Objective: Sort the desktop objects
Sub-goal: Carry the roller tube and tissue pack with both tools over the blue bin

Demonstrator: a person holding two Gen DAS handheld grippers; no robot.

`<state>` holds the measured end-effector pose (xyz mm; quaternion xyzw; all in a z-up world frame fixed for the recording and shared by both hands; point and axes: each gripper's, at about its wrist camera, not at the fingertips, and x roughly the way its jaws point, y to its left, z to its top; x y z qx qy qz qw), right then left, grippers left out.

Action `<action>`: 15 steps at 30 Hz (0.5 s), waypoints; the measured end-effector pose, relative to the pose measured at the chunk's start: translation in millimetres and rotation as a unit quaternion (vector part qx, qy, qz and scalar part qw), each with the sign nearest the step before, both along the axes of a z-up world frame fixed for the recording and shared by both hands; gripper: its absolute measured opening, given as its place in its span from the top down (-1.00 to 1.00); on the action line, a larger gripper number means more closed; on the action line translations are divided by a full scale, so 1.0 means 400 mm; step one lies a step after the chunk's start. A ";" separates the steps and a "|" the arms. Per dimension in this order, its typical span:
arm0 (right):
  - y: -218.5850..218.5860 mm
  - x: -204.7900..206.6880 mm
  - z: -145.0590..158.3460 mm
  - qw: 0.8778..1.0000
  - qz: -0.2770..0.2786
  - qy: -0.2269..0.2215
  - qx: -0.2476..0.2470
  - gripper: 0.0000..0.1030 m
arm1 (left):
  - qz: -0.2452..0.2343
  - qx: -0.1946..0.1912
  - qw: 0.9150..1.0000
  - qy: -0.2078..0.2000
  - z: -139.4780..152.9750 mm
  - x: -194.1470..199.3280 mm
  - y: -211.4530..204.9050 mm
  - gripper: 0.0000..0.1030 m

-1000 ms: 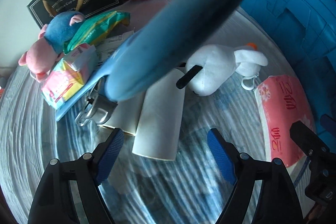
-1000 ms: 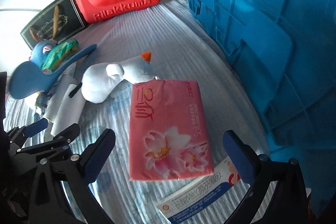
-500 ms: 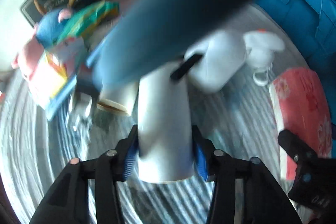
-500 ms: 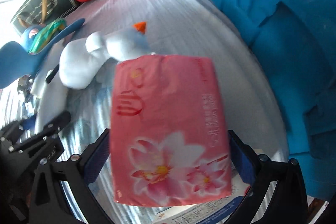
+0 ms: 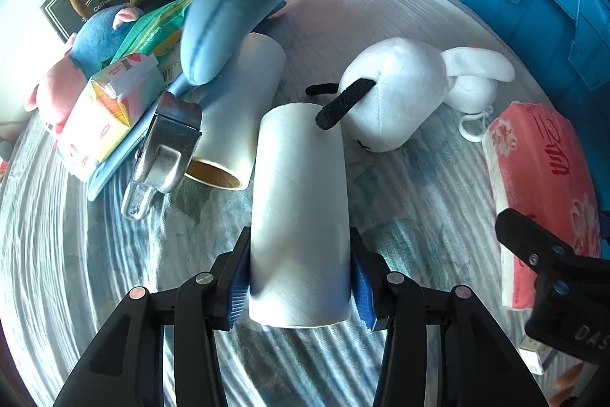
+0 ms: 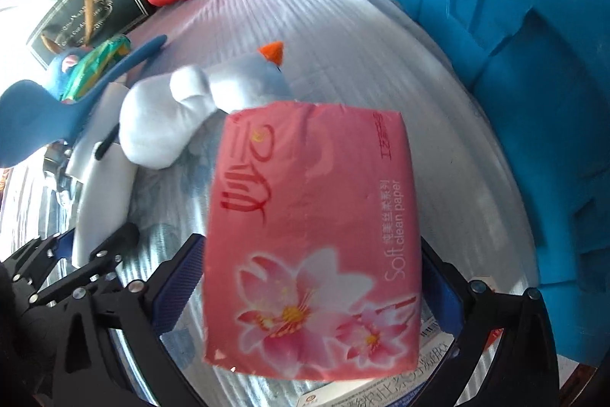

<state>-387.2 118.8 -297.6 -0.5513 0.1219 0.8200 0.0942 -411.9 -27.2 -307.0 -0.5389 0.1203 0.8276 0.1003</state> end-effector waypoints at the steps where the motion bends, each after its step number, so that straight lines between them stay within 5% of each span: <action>1: -0.004 0.000 0.000 1.000 0.003 -0.002 -0.002 -1.00 | 0.000 -0.001 1.000 0.000 0.001 0.004 0.000 0.13; 4: -0.018 0.010 0.004 1.000 0.011 -0.010 0.004 -0.97 | -0.001 -0.001 1.000 0.005 0.013 0.025 -0.004 0.13; 6: -0.030 0.018 0.012 1.000 0.015 -0.015 0.023 -0.64 | 0.000 -0.001 1.000 0.009 0.026 0.041 -0.008 0.13; 15: -0.087 0.102 0.085 0.999 0.034 0.011 0.025 -0.63 | 0.016 0.009 0.999 0.036 0.115 0.136 -0.060 0.13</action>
